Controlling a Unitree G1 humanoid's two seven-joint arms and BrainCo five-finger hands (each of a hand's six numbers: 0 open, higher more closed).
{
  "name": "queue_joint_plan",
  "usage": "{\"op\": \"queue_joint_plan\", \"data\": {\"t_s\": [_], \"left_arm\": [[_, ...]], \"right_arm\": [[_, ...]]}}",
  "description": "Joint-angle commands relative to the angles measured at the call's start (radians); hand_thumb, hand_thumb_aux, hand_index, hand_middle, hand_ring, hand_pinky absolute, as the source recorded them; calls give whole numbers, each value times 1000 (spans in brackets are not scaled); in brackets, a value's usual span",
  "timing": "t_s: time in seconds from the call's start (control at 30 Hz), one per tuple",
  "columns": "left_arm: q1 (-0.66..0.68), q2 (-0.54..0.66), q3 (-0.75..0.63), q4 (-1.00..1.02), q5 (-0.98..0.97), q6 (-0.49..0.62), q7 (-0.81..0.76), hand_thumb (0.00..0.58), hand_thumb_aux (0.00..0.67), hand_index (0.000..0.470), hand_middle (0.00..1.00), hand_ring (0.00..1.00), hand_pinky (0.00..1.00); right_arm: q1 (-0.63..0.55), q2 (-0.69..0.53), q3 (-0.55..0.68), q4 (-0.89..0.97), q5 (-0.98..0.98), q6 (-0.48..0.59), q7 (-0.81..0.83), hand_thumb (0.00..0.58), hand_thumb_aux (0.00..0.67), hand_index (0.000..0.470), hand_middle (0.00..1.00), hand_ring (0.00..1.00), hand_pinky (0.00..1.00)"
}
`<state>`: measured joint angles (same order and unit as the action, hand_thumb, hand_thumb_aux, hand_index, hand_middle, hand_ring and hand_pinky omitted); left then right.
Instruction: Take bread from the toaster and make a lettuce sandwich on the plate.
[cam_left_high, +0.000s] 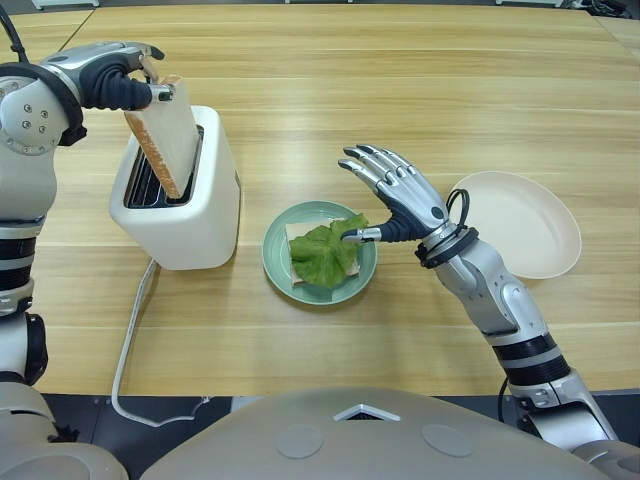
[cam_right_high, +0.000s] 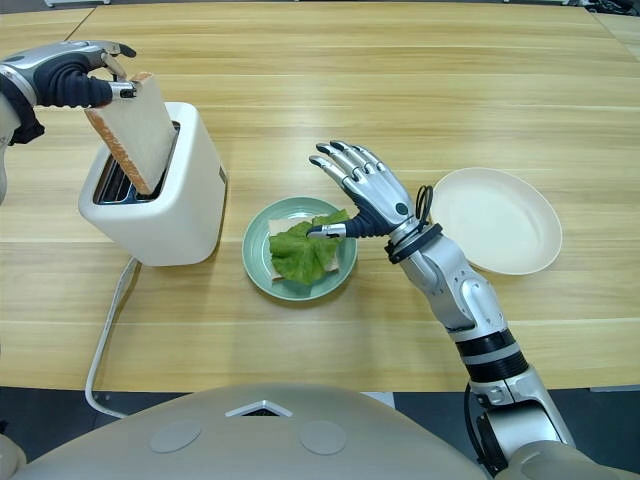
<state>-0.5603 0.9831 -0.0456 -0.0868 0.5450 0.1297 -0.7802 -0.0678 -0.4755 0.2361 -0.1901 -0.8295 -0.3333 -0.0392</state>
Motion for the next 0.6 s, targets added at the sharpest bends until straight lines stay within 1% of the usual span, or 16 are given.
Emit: {"op": "queue_joint_plan", "data": {"t_s": [0.03,0.13,0.17,0.2,0.23,0.27,0.37,0.6], "left_arm": [[90,28,-24,-7,-5,-14,-38,580,670,470,0,0,0],[143,46,-23,-30,8,-7,-49,580,670,470,0,0,0],[155,52,-23,-37,13,-2,-53,565,562,394,0,0,0],[166,58,-26,-43,18,0,-56,476,386,271,0,0,0],[176,63,-28,-49,22,1,-60,164,102,72,0,0,0],[185,69,-32,-56,27,1,-63,0,0,0,0,0,0],[198,73,-35,-74,35,3,-66,0,0,0,0,0,0],[184,67,-48,-90,49,20,-68,0,0,0,0,0,0]], "right_arm": [[10,-1,4,1,-12,4,-3,0,0,0,0,0,0],[14,-5,1,1,-11,4,-2,0,0,0,0,0,0],[14,-5,1,1,-11,5,-1,0,0,0,0,0,0],[14,-5,1,0,-11,5,0,0,0,0,0,0,0],[14,-4,1,-1,-11,6,0,0,0,0,0,0,0],[15,-4,1,-2,-11,6,0,0,0,0,0,0,0],[14,-2,3,0,-12,7,-1,0,0,0,0,0,0],[17,2,8,4,-15,6,-6,0,0,0,0,0,0]]}}
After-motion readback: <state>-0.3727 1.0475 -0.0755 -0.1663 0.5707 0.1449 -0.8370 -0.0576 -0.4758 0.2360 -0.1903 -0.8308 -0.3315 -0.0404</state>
